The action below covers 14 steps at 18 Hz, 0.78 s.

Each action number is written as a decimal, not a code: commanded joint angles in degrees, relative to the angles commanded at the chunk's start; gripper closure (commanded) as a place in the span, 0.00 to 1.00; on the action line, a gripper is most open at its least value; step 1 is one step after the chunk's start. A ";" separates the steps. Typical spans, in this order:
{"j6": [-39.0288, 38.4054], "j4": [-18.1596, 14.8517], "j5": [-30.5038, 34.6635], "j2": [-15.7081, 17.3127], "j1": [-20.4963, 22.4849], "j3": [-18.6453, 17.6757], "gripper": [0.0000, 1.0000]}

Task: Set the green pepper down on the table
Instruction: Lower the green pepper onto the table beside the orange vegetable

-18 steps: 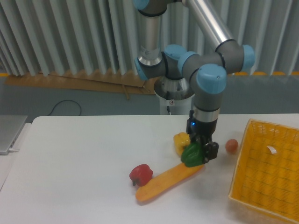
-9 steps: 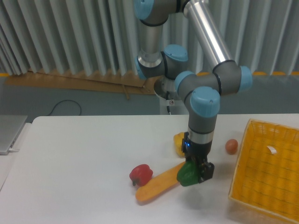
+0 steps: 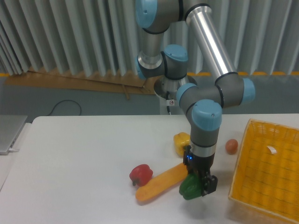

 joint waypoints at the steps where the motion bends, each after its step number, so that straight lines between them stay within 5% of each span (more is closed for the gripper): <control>1: 0.00 0.18 0.00 -0.35 -0.09 0.00 0.42; 14: 1.23 1.67 2.55 -2.91 -0.53 0.88 0.42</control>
